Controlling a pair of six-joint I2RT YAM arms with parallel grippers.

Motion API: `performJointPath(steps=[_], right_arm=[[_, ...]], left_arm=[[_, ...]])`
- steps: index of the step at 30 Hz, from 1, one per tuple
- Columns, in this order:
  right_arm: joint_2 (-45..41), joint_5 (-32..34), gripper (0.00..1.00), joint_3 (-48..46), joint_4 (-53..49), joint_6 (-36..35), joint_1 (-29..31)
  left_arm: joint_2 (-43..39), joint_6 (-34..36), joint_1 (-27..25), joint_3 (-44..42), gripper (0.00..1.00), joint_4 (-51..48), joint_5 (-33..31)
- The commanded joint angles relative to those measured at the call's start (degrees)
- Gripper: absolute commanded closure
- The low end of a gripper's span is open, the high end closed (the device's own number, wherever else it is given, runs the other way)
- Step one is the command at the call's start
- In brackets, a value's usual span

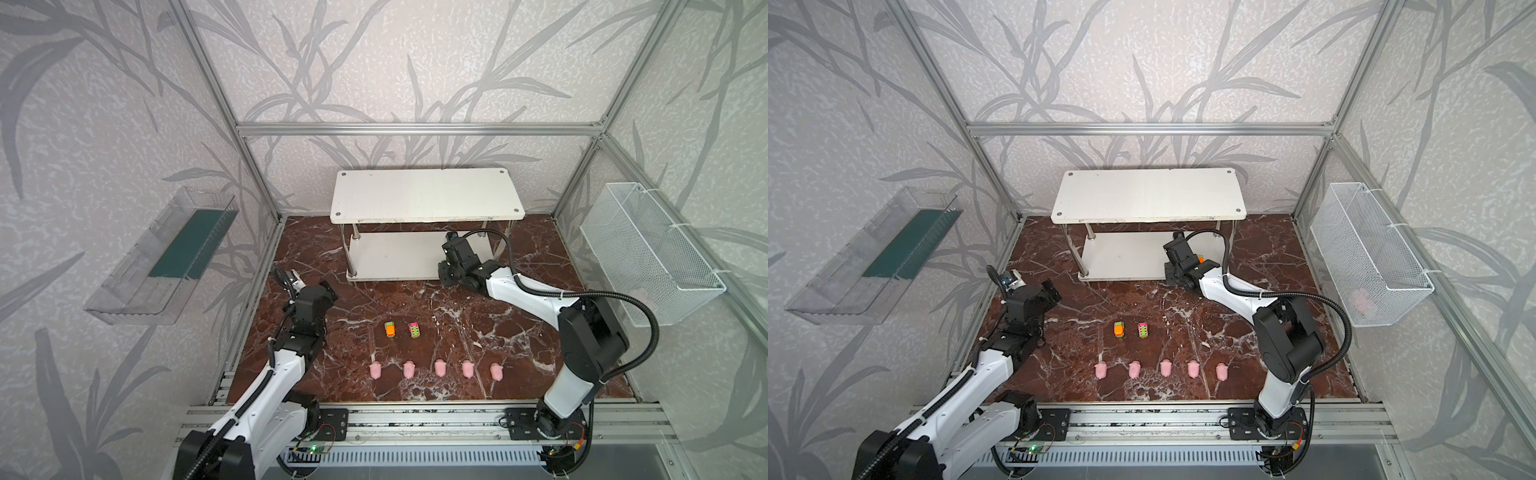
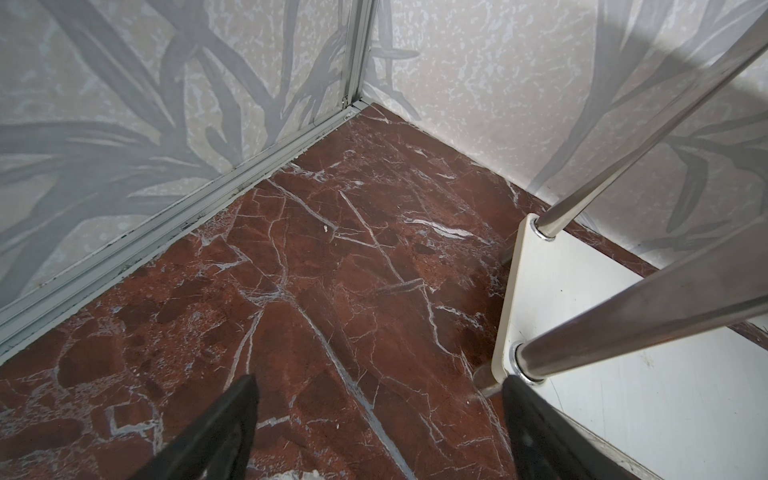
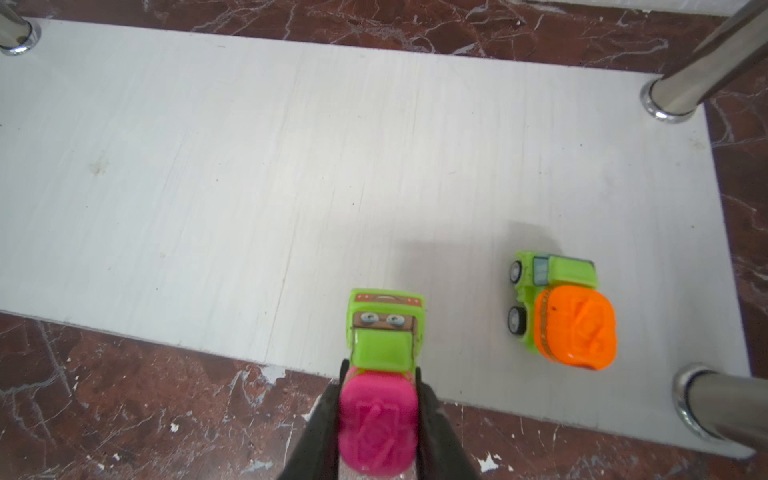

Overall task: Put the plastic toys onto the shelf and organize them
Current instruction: 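Carry the pink truck with the right gripper beside the orange truck, then open the right gripper and lift it away from the shelf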

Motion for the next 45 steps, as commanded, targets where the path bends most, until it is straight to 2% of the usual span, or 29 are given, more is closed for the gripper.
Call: performJointPath(steps=[1, 21, 26, 32, 45], right_arm=[[1.92, -1.05, 0.73, 2.66, 1.36, -0.61, -0.71], [7.72, -2.11, 0.71, 6.66, 1.04, 0.40, -3.56], [7.91, -2.03, 0.61, 6.85, 1.10, 0.86, -3.66], [7.49, -1.64, 0.54, 7.09, 1.08, 0.71, -3.77], [0.00, -2.64, 0.46, 2.00, 3.99, 0.71, -3.73]], left_arm=[[0.16, -1.08, 0.06, 1.15, 0.11, 0.85, -0.63], [2.18, -1.13, 0.15, 0.76, 0.11, 2.16, -0.34], [2.29, -1.35, 0.06, 0.63, 0.11, 2.26, -0.04], [2.35, -1.56, 0.13, 0.36, 0.11, 2.35, 0.27], [2.29, -1.66, 0.15, -0.34, 0.11, 2.95, 0.56]])
